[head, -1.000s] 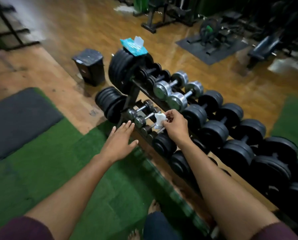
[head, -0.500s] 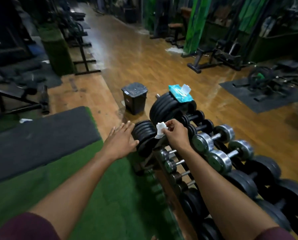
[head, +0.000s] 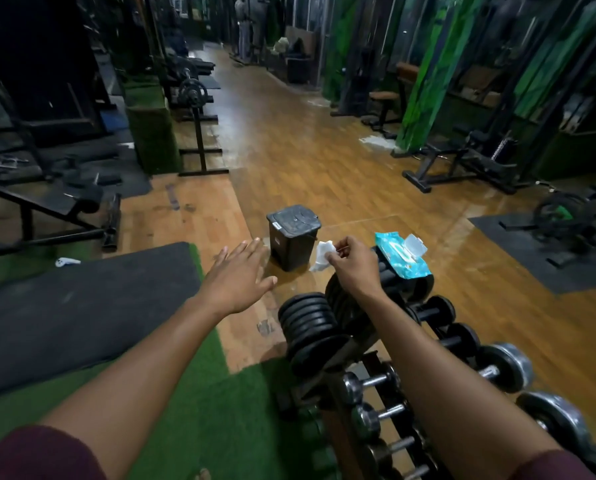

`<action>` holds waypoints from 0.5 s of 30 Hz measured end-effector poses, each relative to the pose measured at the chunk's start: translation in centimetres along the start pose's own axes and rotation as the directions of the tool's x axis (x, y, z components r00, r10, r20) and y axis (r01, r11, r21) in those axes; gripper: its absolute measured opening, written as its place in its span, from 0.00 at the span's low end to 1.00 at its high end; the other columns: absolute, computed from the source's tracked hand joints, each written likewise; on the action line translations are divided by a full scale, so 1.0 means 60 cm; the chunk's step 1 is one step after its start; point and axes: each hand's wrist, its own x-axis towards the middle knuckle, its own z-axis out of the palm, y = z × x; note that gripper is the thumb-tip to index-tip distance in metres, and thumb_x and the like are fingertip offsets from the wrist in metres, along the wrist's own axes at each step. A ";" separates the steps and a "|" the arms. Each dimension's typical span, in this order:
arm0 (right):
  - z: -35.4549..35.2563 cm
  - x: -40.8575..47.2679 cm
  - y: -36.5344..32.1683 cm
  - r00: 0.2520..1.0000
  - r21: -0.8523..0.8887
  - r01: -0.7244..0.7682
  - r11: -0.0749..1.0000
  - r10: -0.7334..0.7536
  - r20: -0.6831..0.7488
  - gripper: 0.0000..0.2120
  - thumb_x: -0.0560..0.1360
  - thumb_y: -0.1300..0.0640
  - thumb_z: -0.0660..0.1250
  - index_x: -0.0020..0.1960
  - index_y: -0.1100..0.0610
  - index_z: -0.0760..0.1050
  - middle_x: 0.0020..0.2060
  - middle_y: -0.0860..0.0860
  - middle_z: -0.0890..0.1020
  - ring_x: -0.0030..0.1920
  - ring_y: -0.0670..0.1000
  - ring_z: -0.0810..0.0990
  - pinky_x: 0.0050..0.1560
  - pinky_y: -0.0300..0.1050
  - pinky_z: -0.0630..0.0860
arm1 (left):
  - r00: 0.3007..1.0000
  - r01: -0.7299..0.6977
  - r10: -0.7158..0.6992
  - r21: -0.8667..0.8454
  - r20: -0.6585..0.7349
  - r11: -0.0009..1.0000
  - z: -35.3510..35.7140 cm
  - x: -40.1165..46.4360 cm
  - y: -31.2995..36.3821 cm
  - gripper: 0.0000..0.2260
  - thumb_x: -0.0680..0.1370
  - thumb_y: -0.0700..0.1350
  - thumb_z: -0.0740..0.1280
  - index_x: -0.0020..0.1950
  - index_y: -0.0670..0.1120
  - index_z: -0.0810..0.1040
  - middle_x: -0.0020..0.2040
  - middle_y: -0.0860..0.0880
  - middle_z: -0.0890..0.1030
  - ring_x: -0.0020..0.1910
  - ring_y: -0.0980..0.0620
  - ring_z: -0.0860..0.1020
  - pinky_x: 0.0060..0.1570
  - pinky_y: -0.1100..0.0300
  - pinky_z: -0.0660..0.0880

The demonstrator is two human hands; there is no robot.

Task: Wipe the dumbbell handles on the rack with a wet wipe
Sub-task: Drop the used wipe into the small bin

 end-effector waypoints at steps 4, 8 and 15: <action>0.055 0.076 -0.036 0.999 0.007 -0.033 0.999 0.033 -0.029 0.08 0.74 0.51 0.69 0.39 0.48 0.71 0.36 0.44 0.79 0.40 0.48 0.77 0.35 0.45 0.68 | 1.000 -0.019 0.019 -0.001 0.005 1.000 -0.017 0.087 -0.067 0.32 0.83 0.61 0.58 0.84 0.50 0.52 0.84 0.50 0.49 0.83 0.50 0.48 0.80 0.45 0.46; 0.118 0.159 -0.075 0.995 0.018 -0.077 0.997 0.078 -0.068 0.06 0.74 0.52 0.70 0.42 0.52 0.74 0.36 0.46 0.79 0.39 0.50 0.77 0.35 0.47 0.68 | 0.999 -0.046 0.046 -0.011 0.010 0.999 -0.032 0.186 -0.147 0.33 0.83 0.62 0.57 0.84 0.50 0.53 0.84 0.51 0.48 0.83 0.51 0.48 0.80 0.46 0.45; 0.217 0.301 -0.137 0.982 0.041 -0.128 0.991 0.132 -0.135 0.09 0.74 0.50 0.71 0.42 0.54 0.74 0.37 0.49 0.80 0.40 0.53 0.77 0.39 0.51 0.72 | 0.994 -0.107 0.107 -0.012 0.035 0.994 -0.065 0.350 -0.282 0.33 0.83 0.62 0.58 0.84 0.51 0.53 0.84 0.51 0.49 0.83 0.50 0.49 0.80 0.46 0.45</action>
